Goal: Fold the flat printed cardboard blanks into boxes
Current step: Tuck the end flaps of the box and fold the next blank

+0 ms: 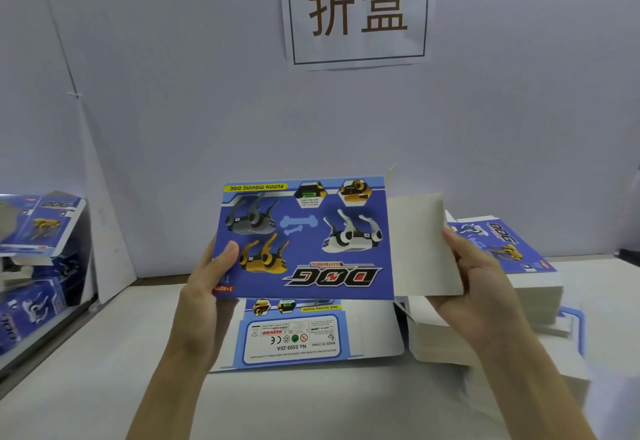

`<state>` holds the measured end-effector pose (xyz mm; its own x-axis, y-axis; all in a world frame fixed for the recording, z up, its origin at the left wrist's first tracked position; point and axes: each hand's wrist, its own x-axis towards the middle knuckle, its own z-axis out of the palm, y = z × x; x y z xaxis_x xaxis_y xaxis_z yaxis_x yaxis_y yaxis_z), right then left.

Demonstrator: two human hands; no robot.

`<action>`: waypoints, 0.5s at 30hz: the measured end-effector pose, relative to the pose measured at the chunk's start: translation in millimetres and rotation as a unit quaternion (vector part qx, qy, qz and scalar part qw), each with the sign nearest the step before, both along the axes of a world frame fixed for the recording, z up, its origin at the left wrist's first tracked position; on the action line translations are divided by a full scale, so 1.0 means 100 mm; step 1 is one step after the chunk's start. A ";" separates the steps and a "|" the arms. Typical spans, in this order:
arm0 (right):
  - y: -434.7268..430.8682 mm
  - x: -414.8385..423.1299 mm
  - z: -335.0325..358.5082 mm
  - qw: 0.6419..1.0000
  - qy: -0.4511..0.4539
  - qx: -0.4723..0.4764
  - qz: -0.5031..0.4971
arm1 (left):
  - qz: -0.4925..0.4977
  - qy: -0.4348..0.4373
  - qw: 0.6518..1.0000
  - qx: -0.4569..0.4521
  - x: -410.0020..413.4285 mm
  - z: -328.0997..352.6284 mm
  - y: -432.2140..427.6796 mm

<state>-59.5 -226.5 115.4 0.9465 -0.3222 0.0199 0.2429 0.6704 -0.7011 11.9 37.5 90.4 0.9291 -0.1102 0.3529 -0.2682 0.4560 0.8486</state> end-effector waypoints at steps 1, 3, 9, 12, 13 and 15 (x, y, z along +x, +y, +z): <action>0.00 0.00 0.00 1.000 0.005 -0.006 -0.011 | -0.006 0.001 1.000 0.008 0.00 0.00 0.02; 0.02 0.01 -0.01 1.000 0.006 -0.007 -0.014 | -0.027 -0.002 0.999 0.020 -0.01 0.01 0.08; 0.02 -0.02 -0.03 0.999 -0.023 0.042 0.022 | -0.151 -0.072 0.983 0.079 -0.02 0.05 0.38; 0.02 0.04 -0.07 0.999 -0.022 0.029 -0.008 | -0.150 -0.059 0.982 0.094 -0.01 0.04 0.48; 0.02 0.06 -0.08 0.999 -0.019 0.022 -0.019 | -0.151 -0.056 0.982 0.098 -0.01 0.04 0.51; 0.05 0.07 -0.09 1.000 -0.021 0.012 -0.020 | -0.154 -0.044 0.980 0.117 -0.04 0.06 0.57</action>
